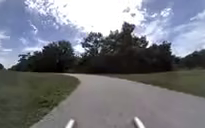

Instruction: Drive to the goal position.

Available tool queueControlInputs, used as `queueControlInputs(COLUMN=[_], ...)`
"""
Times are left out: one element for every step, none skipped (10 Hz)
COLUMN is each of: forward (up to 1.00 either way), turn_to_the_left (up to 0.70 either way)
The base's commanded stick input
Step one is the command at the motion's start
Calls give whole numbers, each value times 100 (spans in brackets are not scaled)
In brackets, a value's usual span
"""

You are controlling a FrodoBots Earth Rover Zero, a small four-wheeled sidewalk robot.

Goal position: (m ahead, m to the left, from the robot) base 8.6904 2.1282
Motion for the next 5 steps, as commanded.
queueControlInputs(forward=[70, 70, 70, 70, 70], turn_to_the_left=[0, 0, 0, 0, 0])
